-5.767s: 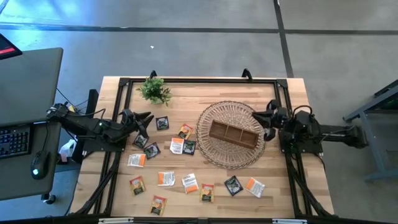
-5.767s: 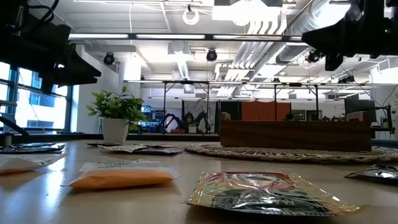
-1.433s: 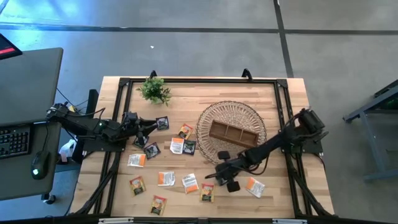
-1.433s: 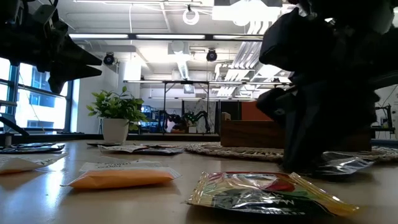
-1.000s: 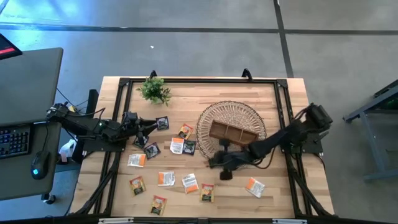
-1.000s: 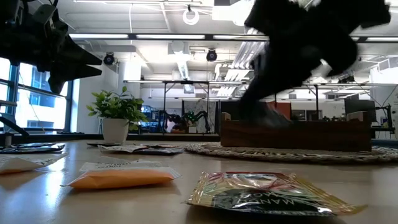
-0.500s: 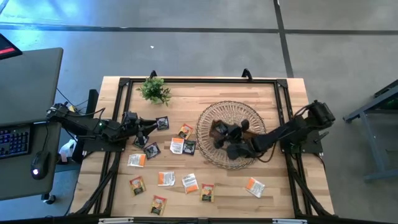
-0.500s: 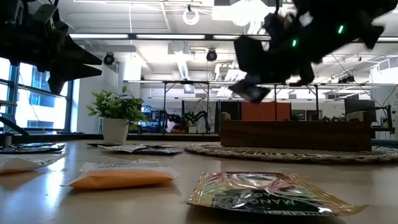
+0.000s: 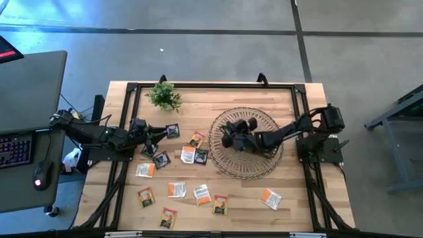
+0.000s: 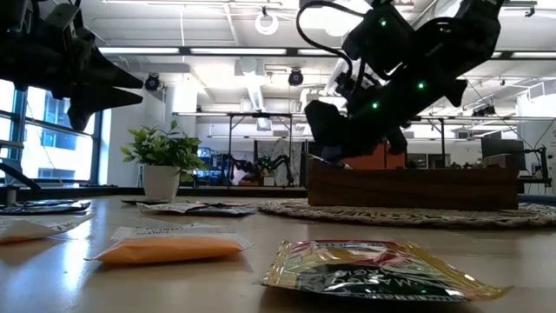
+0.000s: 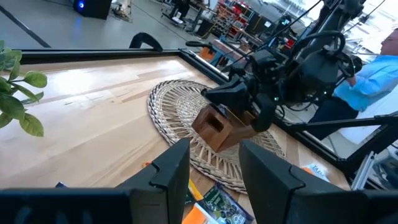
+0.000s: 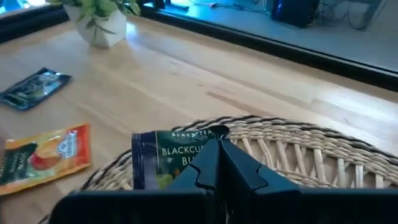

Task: Pick & Place Tea
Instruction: Put the violet tea bag into the left section of the wooden organizer, then adjust the wooden organizer

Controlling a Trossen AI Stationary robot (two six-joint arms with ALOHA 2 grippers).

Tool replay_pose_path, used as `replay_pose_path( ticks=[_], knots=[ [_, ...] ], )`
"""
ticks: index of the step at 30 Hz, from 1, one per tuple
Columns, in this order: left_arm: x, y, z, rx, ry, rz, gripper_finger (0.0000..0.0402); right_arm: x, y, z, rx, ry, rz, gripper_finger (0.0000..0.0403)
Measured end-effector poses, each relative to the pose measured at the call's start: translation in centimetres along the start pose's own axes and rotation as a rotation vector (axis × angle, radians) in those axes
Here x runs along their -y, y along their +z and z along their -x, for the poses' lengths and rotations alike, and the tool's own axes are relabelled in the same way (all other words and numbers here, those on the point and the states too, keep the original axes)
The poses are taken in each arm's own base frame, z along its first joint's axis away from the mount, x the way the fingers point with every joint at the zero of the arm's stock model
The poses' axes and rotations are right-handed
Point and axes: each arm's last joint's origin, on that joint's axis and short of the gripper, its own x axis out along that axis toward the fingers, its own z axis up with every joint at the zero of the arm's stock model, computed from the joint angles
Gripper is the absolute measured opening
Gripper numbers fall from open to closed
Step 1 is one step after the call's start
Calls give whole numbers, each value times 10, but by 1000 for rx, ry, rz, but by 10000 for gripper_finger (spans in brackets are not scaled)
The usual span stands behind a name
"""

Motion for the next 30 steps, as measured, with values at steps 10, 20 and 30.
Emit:
replay_pose_path(
  ticks=[10, 20, 30],
  knots=[
    [0, 0, 0, -1, -1, 0, 138, -8, -4, 9, -38, 89, 46, 60],
    [0, 0, 0, 0, -1, 0, 138, -18, -11, 24, 3, 94, 175, 73],
    [0, 0, 0, 0, -1, 0, 138, -23, 20, 59, 132, 106, 294, 59]
  ],
)
